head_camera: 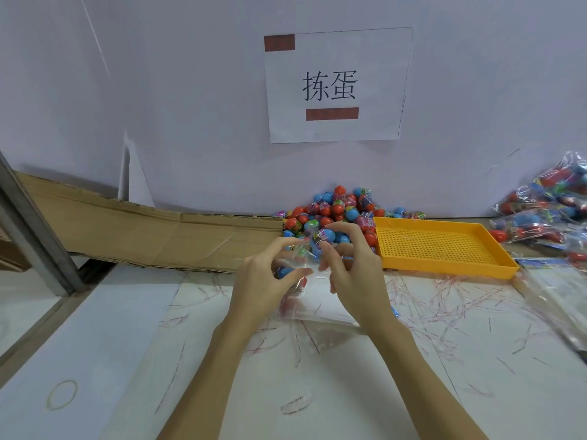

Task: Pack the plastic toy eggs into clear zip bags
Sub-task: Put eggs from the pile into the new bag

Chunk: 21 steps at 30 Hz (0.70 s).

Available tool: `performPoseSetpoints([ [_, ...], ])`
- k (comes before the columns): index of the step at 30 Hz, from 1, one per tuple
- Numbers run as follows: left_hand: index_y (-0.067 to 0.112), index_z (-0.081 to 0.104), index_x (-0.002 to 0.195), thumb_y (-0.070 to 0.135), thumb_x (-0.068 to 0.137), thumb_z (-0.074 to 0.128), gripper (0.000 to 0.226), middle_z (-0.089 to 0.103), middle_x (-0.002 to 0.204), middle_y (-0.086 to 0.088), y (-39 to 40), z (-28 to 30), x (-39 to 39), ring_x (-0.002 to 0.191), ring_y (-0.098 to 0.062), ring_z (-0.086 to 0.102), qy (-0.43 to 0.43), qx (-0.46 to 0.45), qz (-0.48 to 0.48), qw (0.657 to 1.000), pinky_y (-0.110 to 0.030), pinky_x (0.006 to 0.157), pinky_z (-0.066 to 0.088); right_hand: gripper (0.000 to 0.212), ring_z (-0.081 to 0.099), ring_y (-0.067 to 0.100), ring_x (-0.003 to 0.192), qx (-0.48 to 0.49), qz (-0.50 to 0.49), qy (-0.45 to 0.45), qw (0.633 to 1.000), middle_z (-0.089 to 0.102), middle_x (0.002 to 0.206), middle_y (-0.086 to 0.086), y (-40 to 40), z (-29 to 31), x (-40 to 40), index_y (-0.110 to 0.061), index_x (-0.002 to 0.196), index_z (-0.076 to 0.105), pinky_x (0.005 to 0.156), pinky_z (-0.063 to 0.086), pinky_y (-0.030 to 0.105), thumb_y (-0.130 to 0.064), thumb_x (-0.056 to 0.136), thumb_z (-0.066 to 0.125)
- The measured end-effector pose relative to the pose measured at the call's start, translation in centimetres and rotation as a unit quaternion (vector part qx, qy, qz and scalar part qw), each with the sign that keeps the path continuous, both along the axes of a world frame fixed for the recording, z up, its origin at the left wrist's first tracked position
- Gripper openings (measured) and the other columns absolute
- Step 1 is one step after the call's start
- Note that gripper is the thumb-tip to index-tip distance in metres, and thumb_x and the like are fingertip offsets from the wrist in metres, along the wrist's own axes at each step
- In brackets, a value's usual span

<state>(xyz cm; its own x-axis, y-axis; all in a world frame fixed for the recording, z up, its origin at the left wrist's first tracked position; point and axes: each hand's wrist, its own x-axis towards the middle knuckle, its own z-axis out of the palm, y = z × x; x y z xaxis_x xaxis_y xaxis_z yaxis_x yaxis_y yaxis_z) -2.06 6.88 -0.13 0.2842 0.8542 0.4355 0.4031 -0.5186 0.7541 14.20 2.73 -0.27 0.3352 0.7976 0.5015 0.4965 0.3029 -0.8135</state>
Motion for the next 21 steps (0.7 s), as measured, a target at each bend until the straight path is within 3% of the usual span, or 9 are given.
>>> performPoseSetpoints([
  [5,0.023,0.067,0.132,0.043,0.076,0.083,0.062,0.077,0.106,0.003,0.0,0.1,-0.1,0.093,-0.013,0.072,0.003,0.015,0.027,1.0,-0.036,0.083,0.064,0.026,0.061,0.008,0.052,-0.019,0.015,-0.033,0.999,0.067,0.067,-0.011,-0.3,0.1,0.0,-0.025,0.123,0.056,0.049,0.049,0.021,-0.025,0.099,0.064],
  [7,0.022,0.067,0.132,0.043,0.076,0.084,0.062,0.077,0.103,0.003,0.0,0.2,-0.2,0.092,-0.013,0.072,0.003,0.019,0.029,0.999,-0.036,0.082,0.064,0.026,0.063,0.011,0.06,-0.025,0.018,-0.05,0.998,0.067,0.076,-0.012,-0.4,0.2,-0.1,-0.031,0.119,0.06,0.054,0.056,0.028,-0.03,0.095,0.069],
  [10,0.022,0.068,0.132,0.04,0.077,0.083,0.059,0.077,0.103,0.001,0.1,0.1,-0.3,0.093,-0.015,0.073,0.016,0.019,0.018,1.0,-0.04,0.082,0.064,0.025,0.067,0.01,0.071,-0.004,0.025,-0.048,0.999,0.065,0.099,-0.012,-0.5,0.3,-0.3,-0.032,0.114,0.07,0.061,0.057,0.022,-0.032,0.09,0.076],
  [13,0.023,0.067,0.135,0.04,0.081,0.081,0.059,0.078,0.109,-0.001,0.1,0.0,-0.2,0.097,-0.018,0.073,0.049,0.034,0.019,0.998,-0.042,0.083,0.064,0.026,0.069,0.012,0.061,-0.007,0.046,-0.007,0.999,0.069,0.109,-0.012,-0.5,0.1,-0.4,-0.026,0.115,0.073,0.056,0.057,0.023,-0.026,0.089,0.077],
  [17,0.023,0.067,0.134,0.042,0.083,0.079,0.056,0.076,0.117,0.0,0.1,0.0,-0.1,0.105,-0.019,0.069,0.048,0.058,0.028,0.997,-0.037,0.087,0.062,0.028,0.07,0.013,0.06,-0.01,0.05,0.01,0.999,0.071,0.105,-0.016,-0.4,0.2,-0.7,-0.024,0.114,0.069,0.052,0.058,0.026,-0.026,0.088,0.079],
  [21,0.018,0.071,0.127,0.031,0.085,0.081,0.045,0.076,0.112,0.004,-0.1,0.0,0.0,0.101,-0.016,0.069,0.012,0.064,0.012,0.998,-0.032,0.084,0.061,0.009,0.07,0.01,0.056,-0.003,0.079,-0.028,0.996,0.07,0.097,-0.023,-0.7,-0.1,-0.9,-0.023,0.104,0.072,0.052,0.053,0.02,-0.024,0.096,0.07],
])
